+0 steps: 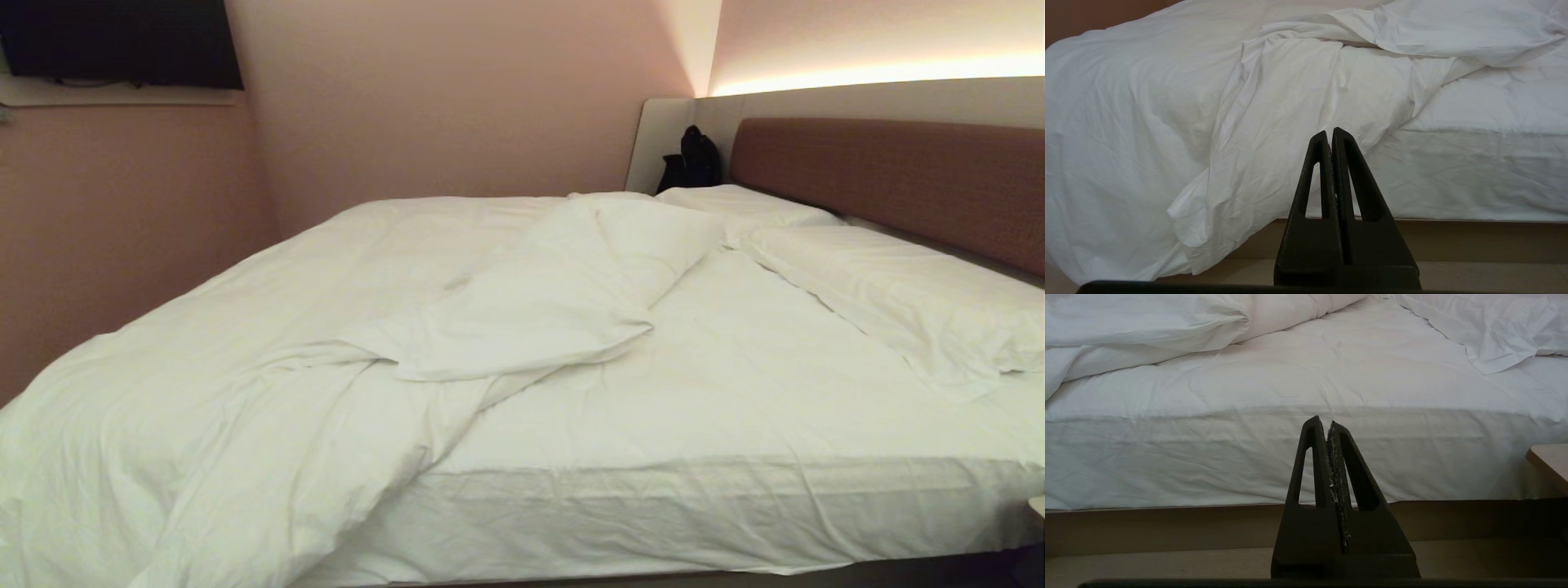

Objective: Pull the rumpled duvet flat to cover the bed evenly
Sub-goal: Hold the folded corner of the quilt

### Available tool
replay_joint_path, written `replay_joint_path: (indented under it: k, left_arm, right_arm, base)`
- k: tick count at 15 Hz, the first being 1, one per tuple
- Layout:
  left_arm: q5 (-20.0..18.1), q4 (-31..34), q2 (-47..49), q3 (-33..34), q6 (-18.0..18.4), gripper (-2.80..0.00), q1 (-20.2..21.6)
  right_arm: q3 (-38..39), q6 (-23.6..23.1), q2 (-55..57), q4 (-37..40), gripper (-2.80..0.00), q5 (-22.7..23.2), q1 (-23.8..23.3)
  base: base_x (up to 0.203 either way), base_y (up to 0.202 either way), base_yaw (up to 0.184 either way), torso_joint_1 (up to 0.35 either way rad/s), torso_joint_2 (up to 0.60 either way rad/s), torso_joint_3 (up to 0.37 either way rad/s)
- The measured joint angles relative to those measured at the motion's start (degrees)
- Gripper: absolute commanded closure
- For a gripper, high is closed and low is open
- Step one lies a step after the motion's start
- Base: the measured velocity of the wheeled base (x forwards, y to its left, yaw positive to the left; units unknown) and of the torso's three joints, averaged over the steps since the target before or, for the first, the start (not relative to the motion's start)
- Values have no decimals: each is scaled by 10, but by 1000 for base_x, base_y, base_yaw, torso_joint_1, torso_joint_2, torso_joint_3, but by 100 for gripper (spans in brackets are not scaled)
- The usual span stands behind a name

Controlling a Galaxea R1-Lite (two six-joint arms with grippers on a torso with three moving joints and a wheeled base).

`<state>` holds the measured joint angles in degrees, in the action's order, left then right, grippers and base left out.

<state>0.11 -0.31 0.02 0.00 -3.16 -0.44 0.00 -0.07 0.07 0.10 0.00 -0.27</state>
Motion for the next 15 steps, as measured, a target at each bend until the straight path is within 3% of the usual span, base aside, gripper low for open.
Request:
replay_joint_path:
  k: [7, 11, 15]
  left_arm:
    - [-1, -5, 0, -12, 1, 0, 0]
    - [-36, 41, 7, -90, 0, 0, 0]
    - [-50, 40, 67, -162, -13, 0, 0]
  right_arm:
    - [0, 0, 0, 0, 0, 0, 0]
    - [0, 0, 0, 0, 0, 0, 0]
    - [0, 0, 0, 0, 0, 0, 0]
  base:
    - [0, 0, 0, 0, 0, 0]
    - [0, 0, 0, 0, 0, 0]
    - [0, 0, 0, 0, 0, 0]
